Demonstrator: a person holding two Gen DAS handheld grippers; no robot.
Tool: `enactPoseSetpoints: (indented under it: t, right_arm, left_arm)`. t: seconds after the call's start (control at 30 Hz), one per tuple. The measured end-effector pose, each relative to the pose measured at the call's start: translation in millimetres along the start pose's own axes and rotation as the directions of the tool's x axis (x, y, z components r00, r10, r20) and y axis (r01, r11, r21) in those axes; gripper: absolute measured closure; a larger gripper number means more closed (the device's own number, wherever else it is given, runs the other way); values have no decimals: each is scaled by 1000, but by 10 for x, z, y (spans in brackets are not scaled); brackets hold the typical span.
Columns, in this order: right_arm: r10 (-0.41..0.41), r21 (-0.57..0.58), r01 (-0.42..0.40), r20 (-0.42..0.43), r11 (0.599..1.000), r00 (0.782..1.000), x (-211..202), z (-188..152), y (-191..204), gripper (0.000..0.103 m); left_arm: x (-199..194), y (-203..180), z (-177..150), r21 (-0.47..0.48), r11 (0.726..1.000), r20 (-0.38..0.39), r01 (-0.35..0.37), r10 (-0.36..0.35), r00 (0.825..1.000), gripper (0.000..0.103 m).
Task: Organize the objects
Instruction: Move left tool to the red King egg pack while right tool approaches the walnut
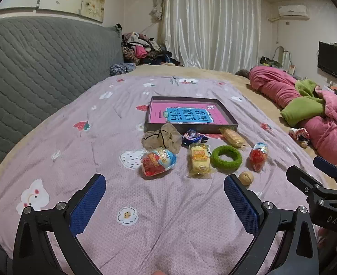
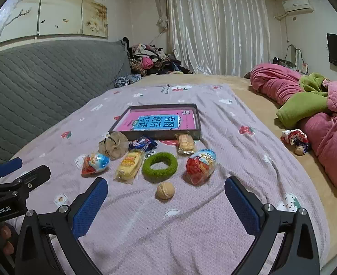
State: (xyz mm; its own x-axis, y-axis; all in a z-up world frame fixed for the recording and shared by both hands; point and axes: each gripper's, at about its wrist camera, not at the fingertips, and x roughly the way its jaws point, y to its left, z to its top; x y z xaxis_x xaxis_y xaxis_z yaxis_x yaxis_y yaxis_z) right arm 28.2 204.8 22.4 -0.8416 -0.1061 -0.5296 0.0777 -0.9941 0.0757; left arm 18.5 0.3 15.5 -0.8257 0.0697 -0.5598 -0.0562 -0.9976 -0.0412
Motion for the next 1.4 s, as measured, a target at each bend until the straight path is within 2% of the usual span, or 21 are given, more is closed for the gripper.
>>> enactPoseSetpoints:
  t: [0.53,0.67,0.87,1.07,1.4]
  right_arm:
    - [-17,-25,18,50,1000,999,-138,110,66,0]
    - [-12,-21,14,65,1000,998,-145,154,51,0]
    - [-20,-24,22,83,999,996,-78,264,61,0]
    - [-6,-2,6,45,1000,999,167,263,80,0]
    - [-7,20,7,-40,1000,999,574,72,60,0]
  left_arm:
    - [-78,15,93,1,1000,18,17,-17,1000,0]
    - [-13,53,162,2,999,8,39,-39,999,0]
    - [175,147,322,6,999,13,34,-34,999,0]
    - [481,211,322,6,999,-28,41,-41,999,0]
    - [953,185,187,44,998,-94,49,-45,995,0]
